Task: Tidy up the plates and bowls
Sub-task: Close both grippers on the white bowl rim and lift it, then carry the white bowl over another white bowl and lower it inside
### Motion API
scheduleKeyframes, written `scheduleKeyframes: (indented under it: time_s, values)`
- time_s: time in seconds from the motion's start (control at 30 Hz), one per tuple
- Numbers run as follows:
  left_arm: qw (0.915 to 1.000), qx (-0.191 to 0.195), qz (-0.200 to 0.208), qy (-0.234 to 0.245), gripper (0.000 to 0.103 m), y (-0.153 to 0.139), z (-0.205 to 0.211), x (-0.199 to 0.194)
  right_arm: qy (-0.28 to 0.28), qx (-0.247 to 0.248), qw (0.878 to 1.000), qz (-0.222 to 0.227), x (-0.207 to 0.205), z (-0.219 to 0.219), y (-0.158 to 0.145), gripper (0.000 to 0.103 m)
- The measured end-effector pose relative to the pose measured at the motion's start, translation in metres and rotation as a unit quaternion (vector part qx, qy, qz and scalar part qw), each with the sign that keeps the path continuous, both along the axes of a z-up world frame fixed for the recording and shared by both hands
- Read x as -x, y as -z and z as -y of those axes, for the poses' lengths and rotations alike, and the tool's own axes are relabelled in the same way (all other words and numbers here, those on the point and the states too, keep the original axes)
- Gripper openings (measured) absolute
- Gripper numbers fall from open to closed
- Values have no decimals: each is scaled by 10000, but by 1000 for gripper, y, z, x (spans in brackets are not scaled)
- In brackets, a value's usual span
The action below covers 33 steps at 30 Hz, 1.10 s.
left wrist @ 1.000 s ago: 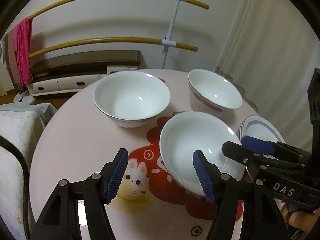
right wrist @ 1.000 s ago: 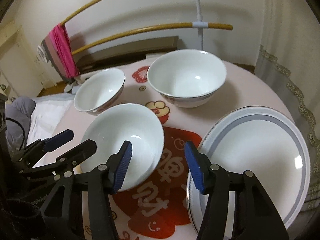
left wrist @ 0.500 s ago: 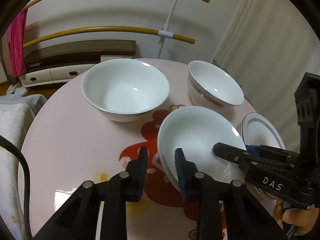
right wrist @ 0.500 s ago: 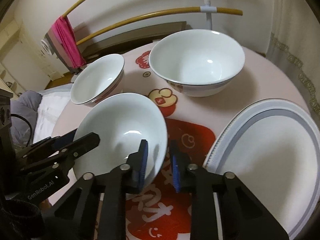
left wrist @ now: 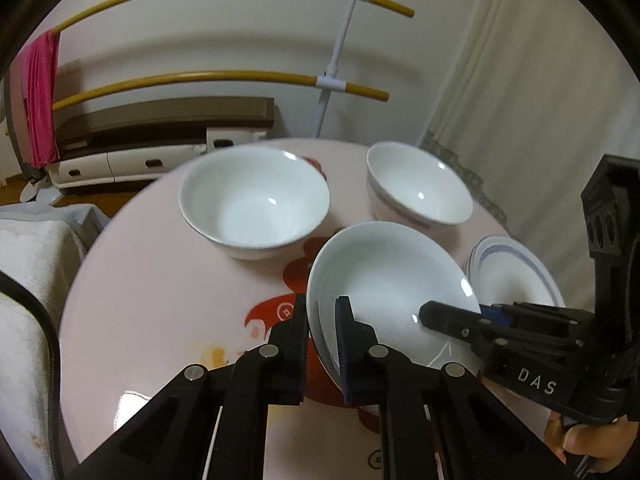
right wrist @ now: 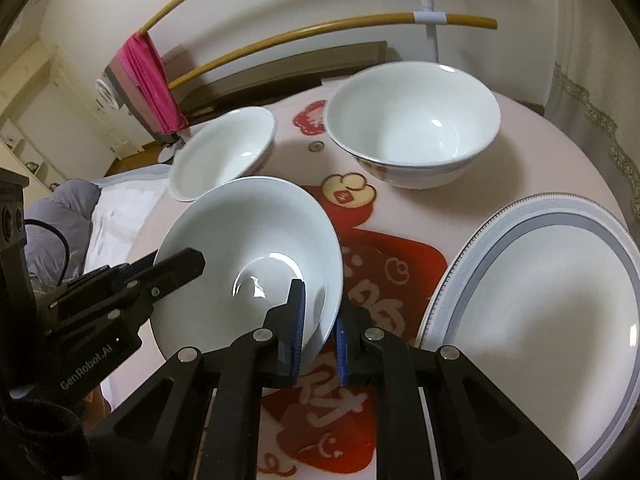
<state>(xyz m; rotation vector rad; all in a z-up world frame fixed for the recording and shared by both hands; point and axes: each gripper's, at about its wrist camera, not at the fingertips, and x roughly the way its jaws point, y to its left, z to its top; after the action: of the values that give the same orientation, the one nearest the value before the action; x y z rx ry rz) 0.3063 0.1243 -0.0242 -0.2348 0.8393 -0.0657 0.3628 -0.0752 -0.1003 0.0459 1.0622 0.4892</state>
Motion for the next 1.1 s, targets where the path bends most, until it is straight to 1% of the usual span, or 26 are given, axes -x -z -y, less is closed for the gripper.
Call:
scheduleKeyframes:
  time_s: [0.23, 0.33, 0.43, 0.53, 0.63, 0.7, 0.9, 1.1]
  values:
    - [9994, -21, 334, -21, 8, -26, -3, 15, -73, -87, 9994, 337, 7, -6, -33, 13]
    - [9992, 7, 396, -50, 8, -30, -7, 17, -99, -61, 9988, 477, 3, -11, -46, 13]
    - [9988, 93, 462, -118, 9, -32, -16, 19, -141, -21, 9982, 588, -2, -19, -55, 13]
    - [9982, 88, 549, -213, 9, -33, -27, 17, -223, -3, 9976, 656, -13, -30, -62, 13]
    - [9977, 138, 588, -312, 9, -29, -39, 10, -268, 65, 9970, 720, -24, -45, -63, 13]
    - [9973, 92, 616, -378, 9, -25, -45, 5, -291, 96, 9968, 745, -32, -55, -62, 13]
    - [9973, 58, 461, -577, 9, -8, -58, -20, -292, 230, 9967, 720, -58, -79, -50, 13]
    - [9974, 59, 264, -662, 9, 2, -57, -59, -296, 353, 9970, 622, -76, -93, -34, 13]
